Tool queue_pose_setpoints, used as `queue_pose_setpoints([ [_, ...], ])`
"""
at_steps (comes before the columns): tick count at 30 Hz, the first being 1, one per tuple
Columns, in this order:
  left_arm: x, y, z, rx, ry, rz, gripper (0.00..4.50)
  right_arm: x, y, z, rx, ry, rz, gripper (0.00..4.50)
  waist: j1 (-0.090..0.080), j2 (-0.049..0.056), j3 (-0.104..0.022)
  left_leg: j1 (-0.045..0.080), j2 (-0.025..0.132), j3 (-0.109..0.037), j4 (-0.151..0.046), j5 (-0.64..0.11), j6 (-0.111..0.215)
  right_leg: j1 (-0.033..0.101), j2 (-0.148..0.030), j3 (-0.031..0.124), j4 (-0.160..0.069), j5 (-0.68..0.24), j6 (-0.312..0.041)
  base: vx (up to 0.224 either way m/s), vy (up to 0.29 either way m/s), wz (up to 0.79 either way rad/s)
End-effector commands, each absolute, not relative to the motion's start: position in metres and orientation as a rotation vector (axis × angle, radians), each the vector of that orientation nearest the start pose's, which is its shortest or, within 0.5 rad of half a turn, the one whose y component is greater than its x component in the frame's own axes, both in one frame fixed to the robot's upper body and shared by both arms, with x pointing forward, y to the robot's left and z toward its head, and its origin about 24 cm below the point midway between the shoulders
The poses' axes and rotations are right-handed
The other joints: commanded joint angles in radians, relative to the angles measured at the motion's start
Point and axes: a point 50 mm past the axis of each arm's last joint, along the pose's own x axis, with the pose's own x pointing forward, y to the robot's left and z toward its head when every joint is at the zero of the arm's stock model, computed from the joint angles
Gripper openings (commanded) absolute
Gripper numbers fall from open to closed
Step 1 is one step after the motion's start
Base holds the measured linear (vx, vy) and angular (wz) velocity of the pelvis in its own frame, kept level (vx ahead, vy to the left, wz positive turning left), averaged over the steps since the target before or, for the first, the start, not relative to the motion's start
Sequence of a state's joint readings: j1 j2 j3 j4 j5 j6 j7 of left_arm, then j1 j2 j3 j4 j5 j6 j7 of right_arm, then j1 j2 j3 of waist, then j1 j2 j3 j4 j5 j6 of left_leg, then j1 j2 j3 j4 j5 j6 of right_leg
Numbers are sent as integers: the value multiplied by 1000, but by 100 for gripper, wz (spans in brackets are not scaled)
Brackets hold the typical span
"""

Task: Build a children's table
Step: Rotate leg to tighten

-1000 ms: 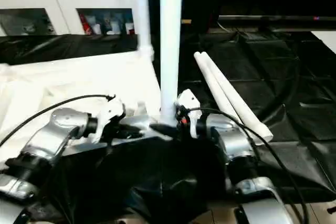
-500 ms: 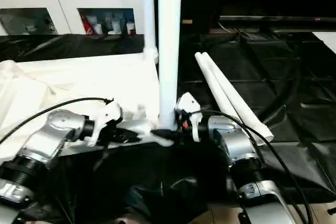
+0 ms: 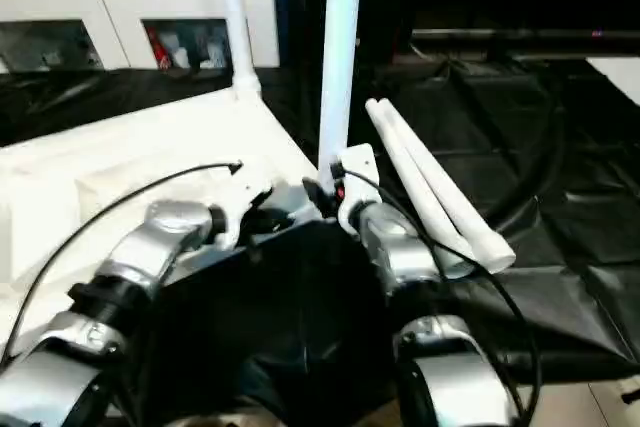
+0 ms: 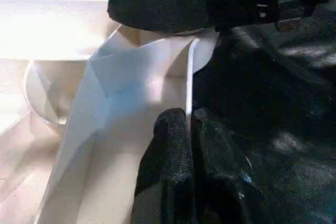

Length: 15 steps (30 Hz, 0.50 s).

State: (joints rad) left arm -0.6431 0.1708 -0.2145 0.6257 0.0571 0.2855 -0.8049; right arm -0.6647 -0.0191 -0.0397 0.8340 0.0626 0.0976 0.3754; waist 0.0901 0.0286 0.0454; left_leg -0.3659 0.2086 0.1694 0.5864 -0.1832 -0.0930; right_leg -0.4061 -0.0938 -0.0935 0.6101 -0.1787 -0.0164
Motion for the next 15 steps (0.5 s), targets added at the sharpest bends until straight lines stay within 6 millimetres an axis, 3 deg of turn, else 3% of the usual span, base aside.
queue_pose_setpoints([
  [1,343,67,73,240,288,-994,0,338,-48,26,146,350,684,342,-2,-7,-66,4,15,2,-67,-165,41,57,-52,48,-72,-181,-198,0,0,0],
  [6,341,71,72,241,281,-1024,0,341,-53,29,123,332,708,387,-3,-6,-64,4,16,1,-70,-182,45,57,-53,48,-75,-213,-194,0,0,0],
  [15,329,90,73,251,269,-1175,0,330,-81,37,-59,262,1018,387,1,-9,-65,0,19,3,-65,-161,74,61,-54,48,-69,-173,-210,0,0,0],
])
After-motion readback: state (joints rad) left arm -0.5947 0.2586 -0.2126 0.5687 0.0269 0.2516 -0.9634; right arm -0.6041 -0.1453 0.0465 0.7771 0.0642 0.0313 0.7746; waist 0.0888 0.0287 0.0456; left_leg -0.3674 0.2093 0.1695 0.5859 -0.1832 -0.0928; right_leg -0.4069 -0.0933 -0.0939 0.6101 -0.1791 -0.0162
